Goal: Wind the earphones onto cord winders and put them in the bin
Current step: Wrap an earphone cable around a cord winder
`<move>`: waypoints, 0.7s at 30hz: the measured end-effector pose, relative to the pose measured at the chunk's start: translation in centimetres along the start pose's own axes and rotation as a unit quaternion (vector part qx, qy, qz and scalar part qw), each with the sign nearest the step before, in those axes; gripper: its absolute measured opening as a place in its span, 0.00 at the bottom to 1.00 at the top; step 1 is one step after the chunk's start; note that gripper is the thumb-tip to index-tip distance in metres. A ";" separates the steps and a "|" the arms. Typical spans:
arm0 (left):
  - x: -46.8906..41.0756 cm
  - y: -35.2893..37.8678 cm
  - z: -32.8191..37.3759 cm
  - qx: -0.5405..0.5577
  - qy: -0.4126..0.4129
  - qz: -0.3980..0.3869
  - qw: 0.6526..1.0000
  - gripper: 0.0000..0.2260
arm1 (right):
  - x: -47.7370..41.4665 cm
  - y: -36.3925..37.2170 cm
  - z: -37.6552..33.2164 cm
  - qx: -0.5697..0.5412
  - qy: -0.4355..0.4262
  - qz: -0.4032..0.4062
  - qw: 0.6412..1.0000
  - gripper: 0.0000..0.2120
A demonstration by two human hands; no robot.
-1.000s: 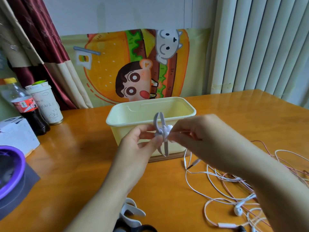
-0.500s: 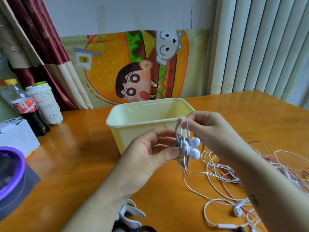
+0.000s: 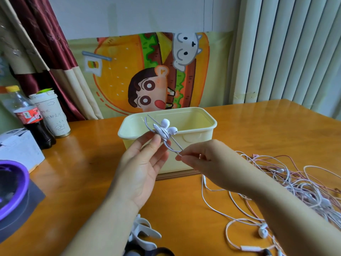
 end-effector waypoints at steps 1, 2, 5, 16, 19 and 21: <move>0.0 -0.2 0.1 -0.007 0.003 0.005 1.000 0.18 | 0.2 -0.3 -0.2 0.023 -0.001 0.006 1.000 0.10; 0.0 -0.3 0.1 -0.014 0.006 0.008 1.000 0.19 | 0.3 -0.6 -0.3 0.047 -0.003 0.013 0.999 0.10; -0.1 -0.5 0.2 -0.027 0.010 0.012 1.000 0.17 | 0.7 -1.6 -0.9 0.117 -0.012 0.037 0.992 0.09; -0.2 -0.6 -0.5 0.021 -0.026 0.019 0.999 0.13 | 1.0 -3.3 -1.8 0.218 -0.025 0.068 0.973 0.10; -0.3 -0.7 -0.8 0.021 -0.036 0.015 0.999 0.13 | 1.1 -3.6 -1.9 0.220 -0.028 0.076 0.972 0.10; -0.3 -0.7 -0.9 -0.003 -0.028 0.010 1.000 0.14 | 1.2 -3.5 -2.2 0.207 -0.035 0.073 0.975 0.09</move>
Point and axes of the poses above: each hand's wrist, its own x-axis away from the middle knuckle, its own y-axis out of the palm, z = x × y, the point moved 8 cm from there along -x, towards the middle knuckle, and after that the axes turned 1 degree about -z, right-handed, at the moved point
